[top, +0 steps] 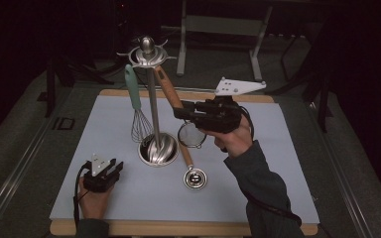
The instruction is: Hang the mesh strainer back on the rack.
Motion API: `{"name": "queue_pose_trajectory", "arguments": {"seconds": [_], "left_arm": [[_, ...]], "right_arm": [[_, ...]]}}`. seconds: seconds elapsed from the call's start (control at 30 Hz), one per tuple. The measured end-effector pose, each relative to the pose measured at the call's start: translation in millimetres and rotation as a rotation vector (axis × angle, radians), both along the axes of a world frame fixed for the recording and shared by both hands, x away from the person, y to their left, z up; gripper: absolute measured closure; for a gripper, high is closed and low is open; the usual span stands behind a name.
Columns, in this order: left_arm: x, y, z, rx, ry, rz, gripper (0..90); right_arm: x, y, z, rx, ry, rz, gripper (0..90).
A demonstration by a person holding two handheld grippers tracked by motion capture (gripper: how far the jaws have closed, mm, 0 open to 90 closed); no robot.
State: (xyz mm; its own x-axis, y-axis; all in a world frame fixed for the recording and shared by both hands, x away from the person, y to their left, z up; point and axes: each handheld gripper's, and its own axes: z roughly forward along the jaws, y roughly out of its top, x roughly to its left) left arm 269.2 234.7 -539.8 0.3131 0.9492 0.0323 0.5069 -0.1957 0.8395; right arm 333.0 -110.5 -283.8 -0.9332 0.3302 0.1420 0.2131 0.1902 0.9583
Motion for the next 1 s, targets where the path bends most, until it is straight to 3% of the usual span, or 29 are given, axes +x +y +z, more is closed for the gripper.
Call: {"name": "queue_pose_trajectory", "arguments": {"seconds": [0.27,0.5,0.77,1.0], "left_arm": [[0.0,0.4,0.1,-0.004,0.001,-0.001,67.0],[-0.1,0.3,0.1,-0.001,-0.001,0.000,67.1],[-0.2,0.7,0.2,-0.009,0.001,0.001,67.0],[-0.2,0.7,0.2,-0.008,0.000,0.001,67.0]], "right_arm": [[9.9,6.5,-7.4,-0.013,0.021,-0.011,71.0],[18.5,12.2,-14.8,0.004,0.035,0.012,70.7],[29.1,26.7,-19.4,-0.034,0.040,0.018,70.1],[40.8,32.5,-21.5,-0.037,0.075,0.029,67.7]]}}
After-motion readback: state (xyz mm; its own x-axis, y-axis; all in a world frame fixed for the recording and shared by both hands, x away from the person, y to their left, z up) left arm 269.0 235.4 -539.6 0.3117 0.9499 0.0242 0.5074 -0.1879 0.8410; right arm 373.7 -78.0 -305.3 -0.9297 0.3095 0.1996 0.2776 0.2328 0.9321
